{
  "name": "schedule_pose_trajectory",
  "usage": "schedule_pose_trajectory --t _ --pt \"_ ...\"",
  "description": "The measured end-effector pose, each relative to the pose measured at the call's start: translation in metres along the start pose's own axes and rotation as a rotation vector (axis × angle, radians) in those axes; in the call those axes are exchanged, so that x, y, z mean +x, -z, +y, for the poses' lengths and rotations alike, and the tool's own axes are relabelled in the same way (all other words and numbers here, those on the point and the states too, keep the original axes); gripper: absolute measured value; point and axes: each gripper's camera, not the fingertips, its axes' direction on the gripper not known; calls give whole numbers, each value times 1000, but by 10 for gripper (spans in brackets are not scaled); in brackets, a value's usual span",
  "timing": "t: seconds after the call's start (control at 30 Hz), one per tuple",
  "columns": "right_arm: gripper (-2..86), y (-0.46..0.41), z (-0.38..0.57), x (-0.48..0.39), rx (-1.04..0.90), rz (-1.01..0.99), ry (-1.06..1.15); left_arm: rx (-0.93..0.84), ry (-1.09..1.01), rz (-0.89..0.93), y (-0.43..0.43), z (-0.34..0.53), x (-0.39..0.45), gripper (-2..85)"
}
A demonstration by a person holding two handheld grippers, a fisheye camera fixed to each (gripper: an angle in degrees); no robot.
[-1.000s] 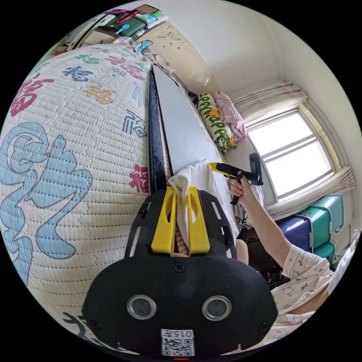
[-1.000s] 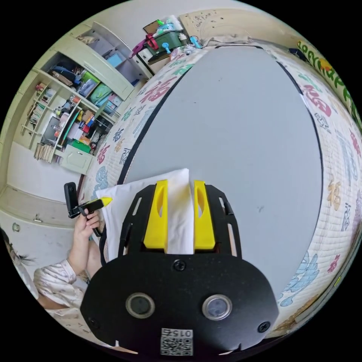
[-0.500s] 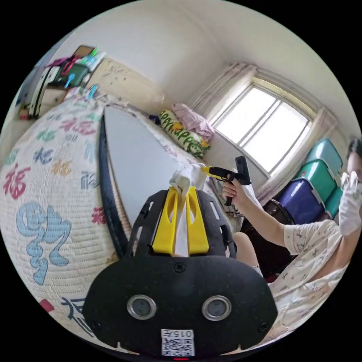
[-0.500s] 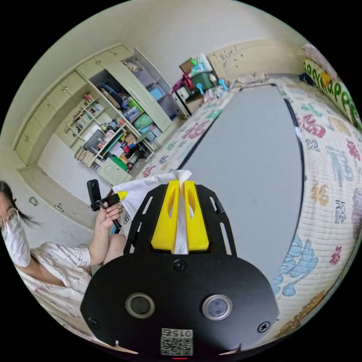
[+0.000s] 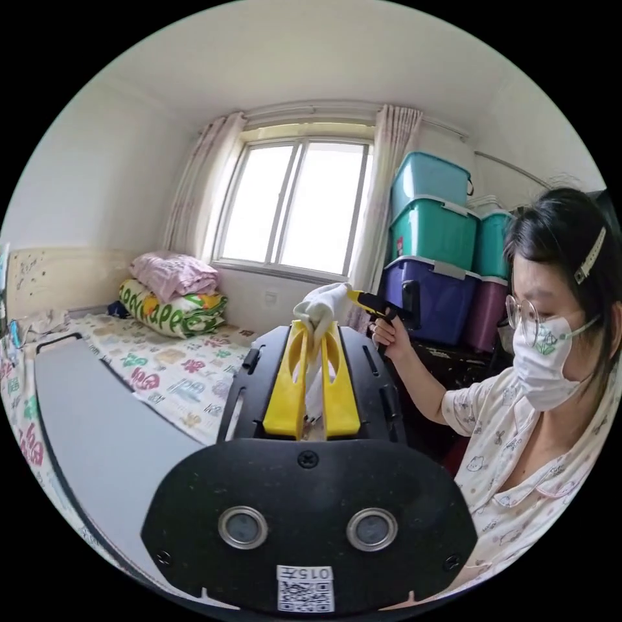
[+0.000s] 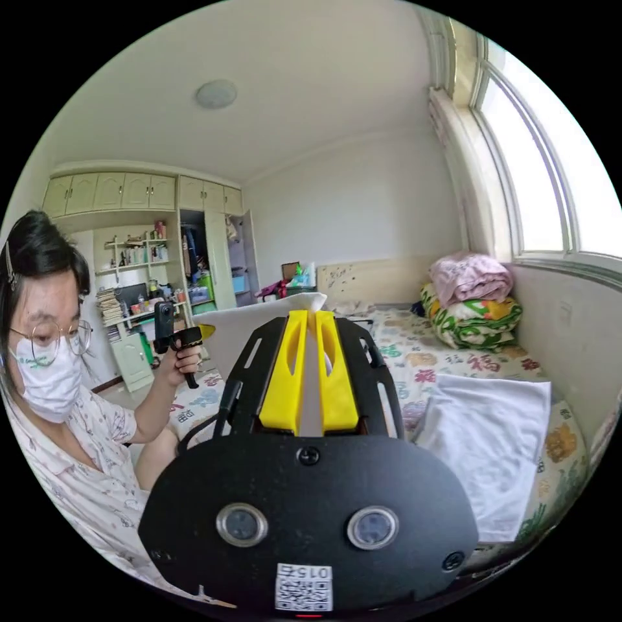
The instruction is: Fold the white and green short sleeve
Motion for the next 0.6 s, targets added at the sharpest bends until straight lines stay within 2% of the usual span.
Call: schedule_pose_trajectory --t 0.13,0.3,0.4,0.47,0.6 --pt "11 34 -20 -3 37 245 26 3 11 138 -89 24 5 12" --pt "14 27 -30 29 35 497 5 -20 107 262 -208 59 -25 13" --pt "15 -9 -31 80 -12 646 -21 -80 124 244 -288 83 -56 14" --pt "17 -58 -23 147 -81 718 -78 -135 130 156 -355 110 -91 14" --pt "20 -153 13 276 -257 763 -239 -258 222 39 -455 158 -170 15"
